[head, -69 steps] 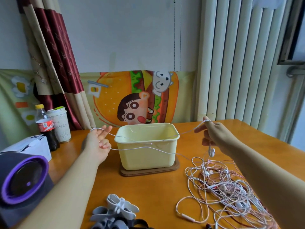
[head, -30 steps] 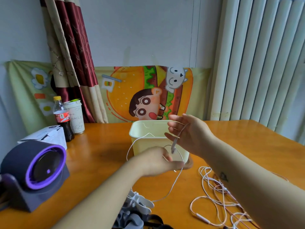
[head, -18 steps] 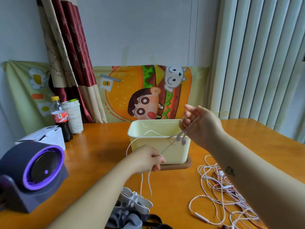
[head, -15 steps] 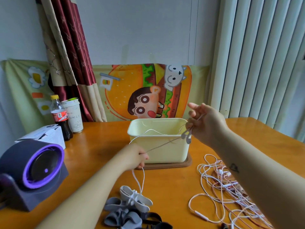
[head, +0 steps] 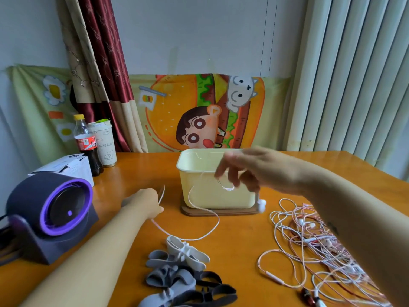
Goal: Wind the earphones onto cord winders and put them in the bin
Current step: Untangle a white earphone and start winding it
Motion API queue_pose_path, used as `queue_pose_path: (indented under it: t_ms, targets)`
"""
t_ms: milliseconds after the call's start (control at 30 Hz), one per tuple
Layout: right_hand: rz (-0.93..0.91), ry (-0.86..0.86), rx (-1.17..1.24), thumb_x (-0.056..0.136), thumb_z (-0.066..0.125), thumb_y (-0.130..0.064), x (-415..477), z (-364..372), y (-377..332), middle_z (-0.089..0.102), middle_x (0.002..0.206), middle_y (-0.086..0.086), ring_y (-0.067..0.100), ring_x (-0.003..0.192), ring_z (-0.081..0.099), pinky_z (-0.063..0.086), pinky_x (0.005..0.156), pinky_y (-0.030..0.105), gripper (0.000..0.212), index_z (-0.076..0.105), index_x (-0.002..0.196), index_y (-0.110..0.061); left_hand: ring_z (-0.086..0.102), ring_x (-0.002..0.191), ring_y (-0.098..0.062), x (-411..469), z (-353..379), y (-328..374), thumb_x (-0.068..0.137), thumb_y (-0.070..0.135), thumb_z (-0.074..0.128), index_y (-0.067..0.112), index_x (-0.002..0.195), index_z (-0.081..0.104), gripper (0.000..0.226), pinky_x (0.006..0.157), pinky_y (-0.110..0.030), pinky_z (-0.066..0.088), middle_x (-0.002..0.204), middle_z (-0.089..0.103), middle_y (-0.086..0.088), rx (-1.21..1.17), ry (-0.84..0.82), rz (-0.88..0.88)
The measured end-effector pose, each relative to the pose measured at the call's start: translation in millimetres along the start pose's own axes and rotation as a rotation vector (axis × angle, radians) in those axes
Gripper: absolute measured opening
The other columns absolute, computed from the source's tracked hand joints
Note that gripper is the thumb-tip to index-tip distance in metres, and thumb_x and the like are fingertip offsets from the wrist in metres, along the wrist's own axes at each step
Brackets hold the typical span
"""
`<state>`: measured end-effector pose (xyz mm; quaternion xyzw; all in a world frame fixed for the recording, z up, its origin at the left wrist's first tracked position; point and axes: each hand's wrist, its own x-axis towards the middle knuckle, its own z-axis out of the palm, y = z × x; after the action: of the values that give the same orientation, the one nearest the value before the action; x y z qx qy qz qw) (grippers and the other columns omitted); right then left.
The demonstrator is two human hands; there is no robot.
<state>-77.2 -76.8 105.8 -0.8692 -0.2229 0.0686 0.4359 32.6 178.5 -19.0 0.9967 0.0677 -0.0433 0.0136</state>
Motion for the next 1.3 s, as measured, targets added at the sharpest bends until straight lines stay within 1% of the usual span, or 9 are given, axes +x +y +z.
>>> queue_pose_path:
  t_ms: [100,233,533,700,833,967,1033,1200,1300]
  targets:
    - [-0.227,0.296,-0.163,0.101,0.029,-0.034,-1,-7,-20,0.059,0.071,-0.013,-0.004,0.056,0.048,0.037,0.055,0.010,0.046,0.069,0.101,-0.011,0.055,0.117,-0.024,-17,-17,11,0.098,0.039,0.052,0.016,0.130,0.055,0.040,0.082,-0.033,0.046,0.132,0.055,-0.005,-0.111,0.188,0.050]
    - [-0.227,0.348,-0.174,0.101,0.029,-0.034,1,-10,-25,0.055,0.057,-0.020,-0.009,0.053,0.047,0.038,0.051,0.008,0.045,0.068,0.104,-0.012,0.052,0.093,-0.013,-38,-42,33,0.097,0.016,0.048,0.019,0.112,0.064,0.022,0.065,-0.019,0.036,0.113,0.060,0.002,-0.553,0.492,0.296]
    - [0.222,0.125,0.282,0.103,0.031,-0.039,14,19,36,0.056,0.070,0.007,0.016,0.057,0.047,0.045,0.056,0.028,0.052,0.068,0.091,-0.004,0.062,0.060,0.002,-75,-57,52,0.099,0.022,0.052,0.020,0.091,0.065,0.015,0.064,-0.016,0.052,0.078,0.064,0.005,-1.131,0.121,0.502]
    - [0.107,0.374,0.244,0.104,0.028,-0.032,21,41,44,0.065,0.083,0.002,0.000,0.063,0.054,0.039,0.059,0.013,0.049,0.071,0.093,-0.010,0.066,0.104,-0.007,-93,-47,64,0.092,0.049,0.051,0.026,0.109,0.068,0.034,0.095,-0.030,0.049,0.108,0.073,0.008,-1.100,-0.249,0.635]
    - [-0.007,0.409,0.138,0.104,0.027,-0.033,26,48,39,0.065,0.089,-0.001,0.003,0.073,0.058,0.043,0.052,0.006,0.048,0.070,0.099,-0.012,0.066,0.095,-0.003,-103,-36,75,0.098,0.032,0.049,0.025,0.115,0.061,0.023,0.092,-0.031,0.051,0.100,0.069,0.012,-1.242,-0.298,0.742]
    - [-0.048,0.435,0.032,0.103,0.024,-0.038,34,41,38,0.061,0.093,-0.001,0.005,0.077,0.054,0.042,0.061,0.010,0.050,0.069,0.106,-0.016,0.067,0.082,-0.006,-103,-35,73,0.099,0.019,0.048,0.016,0.104,0.063,0.017,0.073,-0.019,0.052,0.081,0.065,0.009,-1.411,-0.332,0.712]
    - [-0.032,0.419,0.047,0.102,0.024,-0.043,39,37,38,0.061,0.092,-0.002,0.004,0.076,0.051,0.039,0.065,0.017,0.052,0.069,0.107,-0.017,0.064,0.066,-0.006,-99,-37,69,0.099,0.018,0.048,0.013,0.095,0.067,0.021,0.079,-0.028,0.054,0.068,0.057,0.004,-1.474,-0.312,0.660]
    - [0.230,0.065,0.164,0.090,0.020,-0.068,46,41,52,0.065,0.078,0.002,0.016,0.068,0.051,0.040,0.063,0.027,0.073,0.069,0.085,-0.015,0.054,0.052,-0.005,-84,-45,53,0.102,0.016,0.047,0.012,0.090,0.064,0.021,0.065,-0.025,0.051,0.059,0.050,0.007,-1.736,-0.111,0.336]
    - [0.226,-0.118,0.042,0.093,0.040,-0.056,39,62,61,0.068,0.080,0.004,0.017,0.070,0.058,0.047,0.063,0.026,0.052,0.068,0.084,-0.014,0.053,0.051,-0.004,-79,-48,44,0.102,0.016,0.047,0.014,0.091,0.065,0.021,0.062,-0.024,0.051,0.060,0.049,0.005,-1.777,-0.074,0.276]
